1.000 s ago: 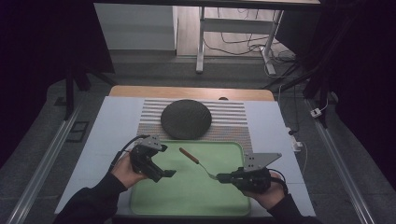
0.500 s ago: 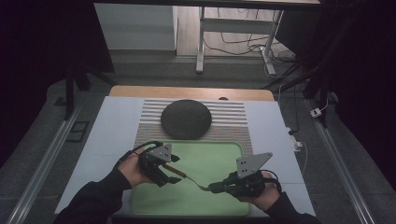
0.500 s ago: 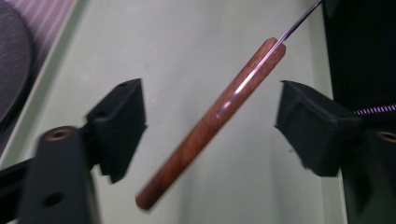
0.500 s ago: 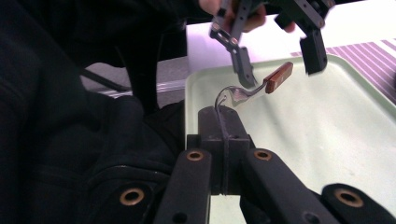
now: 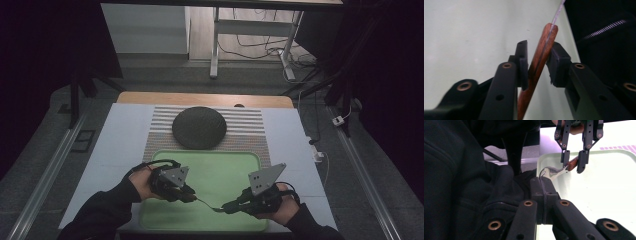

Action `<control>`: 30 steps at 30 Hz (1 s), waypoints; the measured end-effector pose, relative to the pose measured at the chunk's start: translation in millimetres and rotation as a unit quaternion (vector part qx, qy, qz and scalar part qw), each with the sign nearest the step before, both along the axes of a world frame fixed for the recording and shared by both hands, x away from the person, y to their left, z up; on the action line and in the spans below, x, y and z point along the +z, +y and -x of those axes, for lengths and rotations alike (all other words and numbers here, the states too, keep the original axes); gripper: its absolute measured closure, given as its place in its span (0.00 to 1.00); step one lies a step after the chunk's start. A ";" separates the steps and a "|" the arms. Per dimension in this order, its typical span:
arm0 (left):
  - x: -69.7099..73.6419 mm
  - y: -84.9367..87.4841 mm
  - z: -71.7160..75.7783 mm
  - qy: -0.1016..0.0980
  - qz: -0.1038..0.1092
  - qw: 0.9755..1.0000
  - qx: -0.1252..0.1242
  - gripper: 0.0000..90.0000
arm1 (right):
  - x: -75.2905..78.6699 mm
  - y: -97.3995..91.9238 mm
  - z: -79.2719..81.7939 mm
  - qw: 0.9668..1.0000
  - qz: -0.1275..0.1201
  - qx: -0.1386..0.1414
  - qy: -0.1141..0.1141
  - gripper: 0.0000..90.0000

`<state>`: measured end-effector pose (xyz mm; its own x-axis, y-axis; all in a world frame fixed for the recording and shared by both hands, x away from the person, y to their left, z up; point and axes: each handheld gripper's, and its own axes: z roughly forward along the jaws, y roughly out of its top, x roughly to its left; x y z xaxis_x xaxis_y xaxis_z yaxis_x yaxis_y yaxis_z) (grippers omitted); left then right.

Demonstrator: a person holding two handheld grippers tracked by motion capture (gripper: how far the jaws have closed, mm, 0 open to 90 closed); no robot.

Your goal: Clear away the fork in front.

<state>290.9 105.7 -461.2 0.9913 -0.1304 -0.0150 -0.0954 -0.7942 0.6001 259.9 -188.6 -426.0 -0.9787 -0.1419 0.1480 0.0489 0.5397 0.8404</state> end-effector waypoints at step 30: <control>-1.3 33.3 17.8 0.039 -0.008 0.978 0.205 0.88 | -14.4 -29.1 1.4 0.952 0.069 -0.288 -0.073 0.40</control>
